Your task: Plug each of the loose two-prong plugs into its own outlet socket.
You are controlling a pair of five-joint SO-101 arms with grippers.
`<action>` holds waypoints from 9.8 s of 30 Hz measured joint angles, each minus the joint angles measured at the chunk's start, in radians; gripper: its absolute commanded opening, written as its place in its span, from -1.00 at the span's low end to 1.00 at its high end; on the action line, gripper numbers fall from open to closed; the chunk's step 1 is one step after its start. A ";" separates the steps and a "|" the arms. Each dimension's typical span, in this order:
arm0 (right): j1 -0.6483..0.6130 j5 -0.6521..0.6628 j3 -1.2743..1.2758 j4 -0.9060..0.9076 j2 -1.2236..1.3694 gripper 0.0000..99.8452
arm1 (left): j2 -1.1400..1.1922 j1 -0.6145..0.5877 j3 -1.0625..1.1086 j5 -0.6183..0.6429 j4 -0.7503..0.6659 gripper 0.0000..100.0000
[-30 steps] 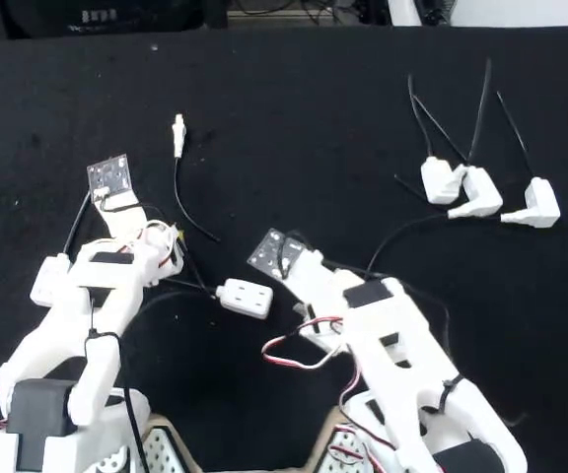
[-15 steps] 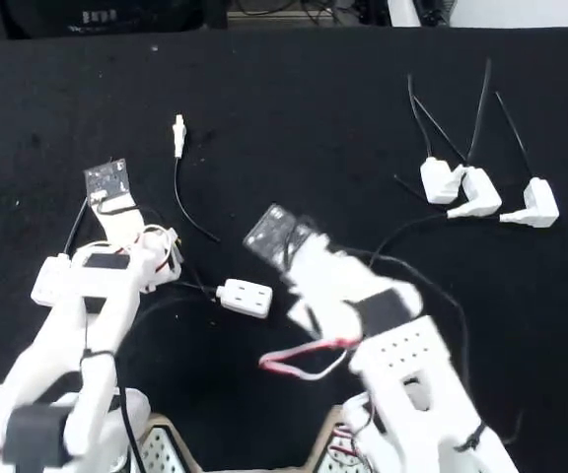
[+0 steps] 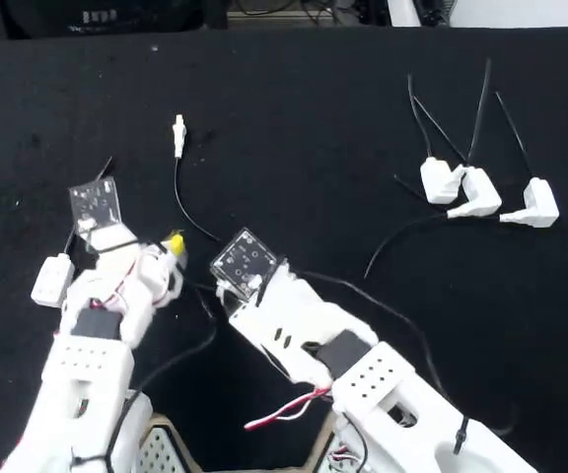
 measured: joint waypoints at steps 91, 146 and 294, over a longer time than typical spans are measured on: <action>-0.178 0.190 -0.276 0.227 0.549 -0.63 | -0.264 -0.443 0.109 0.232 -0.005 -0.64; 0.511 0.440 -0.379 0.334 0.491 -0.72 | -0.264 -0.419 0.109 0.230 -0.005 -0.64; -0.028 0.101 0.008 0.417 -0.411 -0.98 | -0.265 0.298 0.166 -0.138 -0.005 -0.64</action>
